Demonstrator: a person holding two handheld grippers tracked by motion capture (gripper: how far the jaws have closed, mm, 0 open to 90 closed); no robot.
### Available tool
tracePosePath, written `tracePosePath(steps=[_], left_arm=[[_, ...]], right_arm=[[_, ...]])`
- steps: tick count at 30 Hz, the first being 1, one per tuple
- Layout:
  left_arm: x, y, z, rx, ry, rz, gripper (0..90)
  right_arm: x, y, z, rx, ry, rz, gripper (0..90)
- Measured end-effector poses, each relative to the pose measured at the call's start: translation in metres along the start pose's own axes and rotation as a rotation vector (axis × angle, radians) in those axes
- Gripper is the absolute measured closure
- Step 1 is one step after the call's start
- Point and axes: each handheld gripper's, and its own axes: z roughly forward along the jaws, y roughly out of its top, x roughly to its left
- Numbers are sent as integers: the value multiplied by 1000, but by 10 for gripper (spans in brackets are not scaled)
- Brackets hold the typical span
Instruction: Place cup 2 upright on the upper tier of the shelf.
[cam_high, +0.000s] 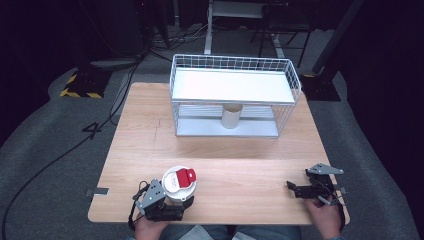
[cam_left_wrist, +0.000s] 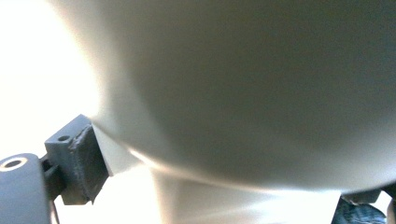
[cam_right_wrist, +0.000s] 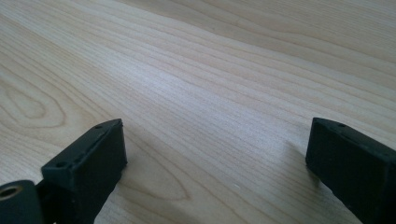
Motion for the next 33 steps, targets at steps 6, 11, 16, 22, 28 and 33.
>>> tracePosePath(steps=[6,11,16,22,28,33], left_arm=[[-3,-2,-1,-20,30,26,125],[-3,-3,-1,-27,37,36,130],[-4,-2,-1,-28,43,42,133],[-5,-3,-1,-31,48,41,135],[-5,-2,-2,-27,58,35,136],[-6,-1,-2,-36,66,18,137]], right_arm=[[0,0,0,1,1,-1,53],[0,0,0,1,1,0,53],[0,0,0,1,1,-1,53],[0,0,0,1,1,-1,53],[0,0,0,1,1,-1,53],[0,0,0,0,0,0,53]])
